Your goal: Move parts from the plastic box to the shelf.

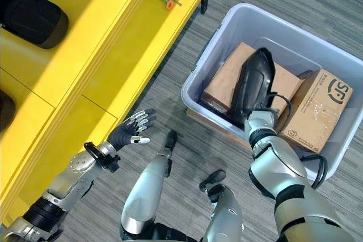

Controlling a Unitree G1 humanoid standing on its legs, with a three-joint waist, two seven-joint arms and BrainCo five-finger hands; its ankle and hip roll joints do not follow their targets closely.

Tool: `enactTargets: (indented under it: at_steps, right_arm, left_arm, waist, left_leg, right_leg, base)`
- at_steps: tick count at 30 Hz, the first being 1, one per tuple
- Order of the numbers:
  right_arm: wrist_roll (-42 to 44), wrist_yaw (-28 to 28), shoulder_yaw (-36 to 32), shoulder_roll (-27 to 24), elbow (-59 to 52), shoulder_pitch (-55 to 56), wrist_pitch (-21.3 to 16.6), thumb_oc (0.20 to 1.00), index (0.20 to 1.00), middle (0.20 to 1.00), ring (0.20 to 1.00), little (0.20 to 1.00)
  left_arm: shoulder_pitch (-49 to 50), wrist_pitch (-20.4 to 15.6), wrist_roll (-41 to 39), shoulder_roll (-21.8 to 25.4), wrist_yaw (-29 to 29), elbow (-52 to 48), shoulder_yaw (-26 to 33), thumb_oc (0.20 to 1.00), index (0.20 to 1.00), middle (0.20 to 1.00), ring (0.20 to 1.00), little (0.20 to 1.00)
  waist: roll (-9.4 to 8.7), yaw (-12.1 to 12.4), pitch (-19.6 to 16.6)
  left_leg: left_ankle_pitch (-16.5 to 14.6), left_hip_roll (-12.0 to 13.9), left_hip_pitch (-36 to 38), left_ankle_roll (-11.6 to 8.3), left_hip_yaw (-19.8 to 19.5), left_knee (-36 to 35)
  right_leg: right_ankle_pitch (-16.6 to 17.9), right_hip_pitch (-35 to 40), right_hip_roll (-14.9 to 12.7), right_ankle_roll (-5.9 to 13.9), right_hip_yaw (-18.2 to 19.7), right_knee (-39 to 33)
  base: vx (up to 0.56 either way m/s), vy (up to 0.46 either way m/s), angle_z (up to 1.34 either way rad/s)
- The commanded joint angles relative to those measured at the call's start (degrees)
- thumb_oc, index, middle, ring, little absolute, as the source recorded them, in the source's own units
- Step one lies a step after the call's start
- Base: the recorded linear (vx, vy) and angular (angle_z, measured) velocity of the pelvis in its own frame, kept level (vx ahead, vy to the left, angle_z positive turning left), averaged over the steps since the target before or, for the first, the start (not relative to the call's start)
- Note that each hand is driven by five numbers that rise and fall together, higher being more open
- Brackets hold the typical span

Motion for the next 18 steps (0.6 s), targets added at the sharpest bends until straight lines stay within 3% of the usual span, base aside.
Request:
enactTargets:
  at_steps: [1, 3, 8, 9, 10, 12, 15, 17, 18]
  right_arm:
    - [3.3, 3.7, -1.1, 0.4, 3.8, 4.1, -1.0, 1.000, 1.000, 1.000, 1.000, 1.000]
    - [4.5, 0.7, -1.8, 0.7, 4.1, 4.9, -3.0, 1.000, 1.000, 1.000, 1.000, 1.000]
    - [6.6, -19.8, -3.0, 0.9, 1.0, 3.6, -10.5, 1.000, 1.000, 1.000, 1.000, 1.000]
    - [7.3, -30.4, -3.0, 0.4, -2.7, 2.0, -16.2, 1.000, 1.000, 1.000, 1.000, 1.000]
    - [10.8, -35.8, -3.2, -0.2, -6.8, 0.5, -21.5, 1.000, 1.000, 1.000, 1.000, 1.000]
    - [12.0, -38.8, -3.2, -1.0, -11.5, -0.3, -24.7, 1.000, 1.000, 1.000, 1.000, 1.000]
    - [16.6, -45.5, -2.8, -3.0, -21.1, -1.4, -33.6, 1.000, 1.000, 1.000, 1.000, 1.000]
    - [17.7, -47.0, -5.0, -5.0, -36.6, 0.6, -35.5, 1.000, 1.000, 1.000, 1.000, 1.000]
    - [17.7, -48.6, -7.4, -5.8, -46.2, 2.8, -33.3, 1.000, 1.000, 1.000, 1.000, 1.000]
  left_arm:
    - [1.4, -1.1, 0.8, -1.8, -2.8, -6.8, -1.4, 1.000, 1.000, 1.000, 1.000, 1.000]
    - [1.4, -0.8, 1.2, -2.0, -2.9, -6.9, -1.7, 1.000, 1.000, 1.000, 1.000, 1.000]
    - [-0.1, -3.0, 0.9, -2.4, -1.2, -6.0, -3.2, 1.000, 1.000, 1.000, 1.000, 1.000]
    - [-0.9, -4.6, 0.6, -2.2, -0.5, -5.2, -3.5, 1.000, 1.000, 1.000, 1.000, 1.000]
    - [-1.5, -5.7, 0.1, -1.9, 0.1, -4.8, -3.7, 1.000, 1.000, 1.000, 1.000, 1.000]
    - [-1.9, -6.3, -0.4, -1.6, 0.6, -4.5, -3.2, 1.000, 1.000, 1.000, 1.000, 1.000]
    - [-2.5, -7.9, -0.1, -1.3, 1.2, -4.5, -2.0, 1.000, 1.000, 1.000, 1.000, 1.000]
    - [-2.3, -10.0, 0.0, -1.8, 1.8, -5.7, -0.9, 1.000, 1.000, 1.000, 1.000, 1.000]
    - [-2.7, -11.7, 1.0, -2.2, 2.2, -6.4, 0.0, 1.000, 1.000, 1.000, 1.000, 1.000]
  waist:
    - [1.41, 0.4, -1.0]
    - [1.50, 0.1, -1.0]
    - [1.80, -1.5, -1.0]
    - [1.97, -2.3, -1.0]
    - [1.97, -3.0, -1.0]
    - [1.82, -3.7, -1.0]
    - [1.41, -5.4, -1.0]
    - [1.51, -7.6, -1.0]
    - [1.73, -9.1, -1.0]
  left_leg:
    - [-0.9, -0.4, 0.3, -0.91, -2.2, -1.9]
    - [-0.9, -0.4, 1.1, -0.95, -1.8, -2.1]
    - [-1.1, 0.2, 2.7, -0.97, -0.3, -2.2]
    - [-1.2, 0.3, 3.1, -0.92, 0.2, -2.2]
    - [-1.3, 0.5, 3.3, -0.88, 0.6, -2.0]
    - [-1.5, 0.7, 3.6, -0.93, 0.9, -1.9]
    - [-1.9, 1.2, 4.3, -1.03, 1.7, -1.6]
    - [-2.3, 1.3, 5.6, -1.12, 2.3, -1.6]
    - [-1.5, 1.5, 6.1, -0.65, 3.0, -2.0]
  right_leg:
    - [3.5, 1.9, -0.4, 3.88, 0.1, 0.9]
    - [3.7, 2.5, -0.4, 3.89, 0.3, 0.5]
    - [4.6, 3.3, 0.0, 4.10, 2.0, -1.3]
    - [5.0, 3.4, 0.1, 4.45, 3.0, -2.0]
    - [5.2, 3.4, 0.2, 4.57, 3.6, -2.3]
    - [5.2, 3.5, 0.4, 4.67, 4.2, -2.6]
    - [5.1, 3.4, 0.8, 4.71, 5.5, -2.7]
    - [4.7, 3.4, 0.9, 4.54, 7.0, -2.6]
    - [5.5, 3.0, 1.4, 3.81, 7.6, -3.1]
  base:
    - [0.00, 0.000, 0.00]
    - [0.00, 0.000, 0.00]
    - [-0.04, 0.031, -0.09]
    - [-0.08, 0.056, -0.25]
    - [-0.07, 0.041, -0.26]
    - [-0.03, 0.012, -0.23]
    - [-0.03, 0.028, -0.16]
    - [-0.04, 0.104, -0.27]
    - [-0.04, 0.115, -0.33]
